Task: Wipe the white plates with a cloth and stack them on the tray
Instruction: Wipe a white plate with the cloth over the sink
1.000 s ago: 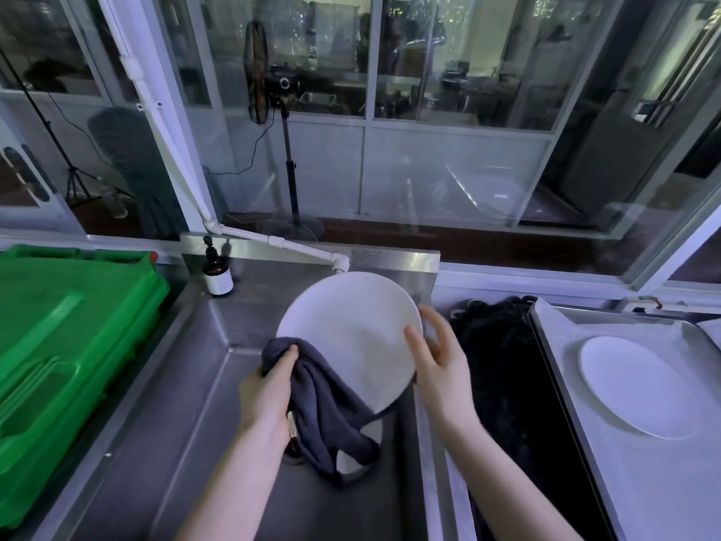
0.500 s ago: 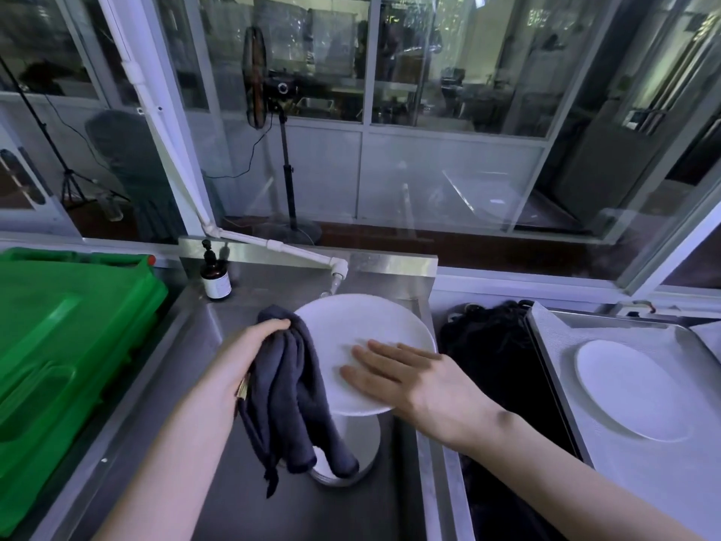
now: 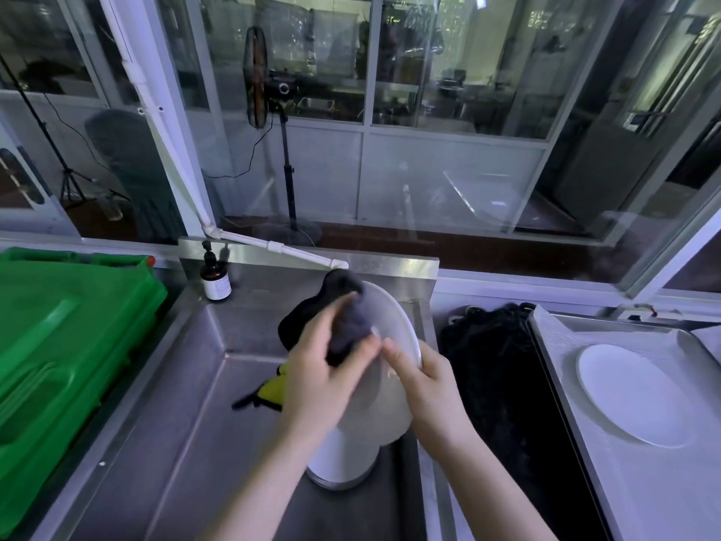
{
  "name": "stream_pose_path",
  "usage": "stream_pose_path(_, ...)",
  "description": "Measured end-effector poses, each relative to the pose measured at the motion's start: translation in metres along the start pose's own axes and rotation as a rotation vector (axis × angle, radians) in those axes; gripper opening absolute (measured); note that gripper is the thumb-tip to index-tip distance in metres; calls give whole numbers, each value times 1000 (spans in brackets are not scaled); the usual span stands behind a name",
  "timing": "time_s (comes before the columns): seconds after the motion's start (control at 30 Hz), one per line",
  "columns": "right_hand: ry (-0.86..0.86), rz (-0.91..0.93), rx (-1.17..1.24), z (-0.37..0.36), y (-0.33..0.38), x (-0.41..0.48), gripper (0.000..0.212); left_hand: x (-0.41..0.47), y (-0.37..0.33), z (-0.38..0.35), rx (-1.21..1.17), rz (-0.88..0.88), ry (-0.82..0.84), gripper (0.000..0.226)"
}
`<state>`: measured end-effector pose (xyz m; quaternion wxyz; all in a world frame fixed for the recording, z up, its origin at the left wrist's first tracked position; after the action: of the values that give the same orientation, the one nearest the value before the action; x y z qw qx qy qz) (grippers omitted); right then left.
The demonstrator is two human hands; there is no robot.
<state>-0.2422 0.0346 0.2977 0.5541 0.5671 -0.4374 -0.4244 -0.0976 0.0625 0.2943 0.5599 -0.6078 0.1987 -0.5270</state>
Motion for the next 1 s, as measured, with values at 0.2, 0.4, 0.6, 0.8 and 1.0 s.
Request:
stream_pose_path(0.2, -60, 73, -72, -6, 9, -5, 75, 11, 8, -1, 41, 82, 93, 38)
stream_pose_path(0.4, -175, 111, -45, -8, 19, 4, 65, -16, 4, -13, 156, -193, 218, 49)
stream_pose_path(0.6, -108, 124, -94, -13, 18, -6, 51, 22, 0, -11, 121, -48, 108, 44)
stream_pose_path(0.8, -221, 57, 75, -4, 17, 9, 44, -11, -4, -22, 234, -320, 245, 44)
stream_pose_path(1.0, -149, 48, -4, -7, 15, -6, 62, 17, -1, -17, 158, -177, 171, 39)
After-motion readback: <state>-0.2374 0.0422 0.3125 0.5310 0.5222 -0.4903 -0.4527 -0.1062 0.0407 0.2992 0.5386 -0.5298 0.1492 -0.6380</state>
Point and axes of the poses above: each hand's wrist, its own x-axis towards the middle knuckle, its own z-axis out of the back of the hand, y = z × x, the point moved 1 cm from there along x, towards the middle knuckle
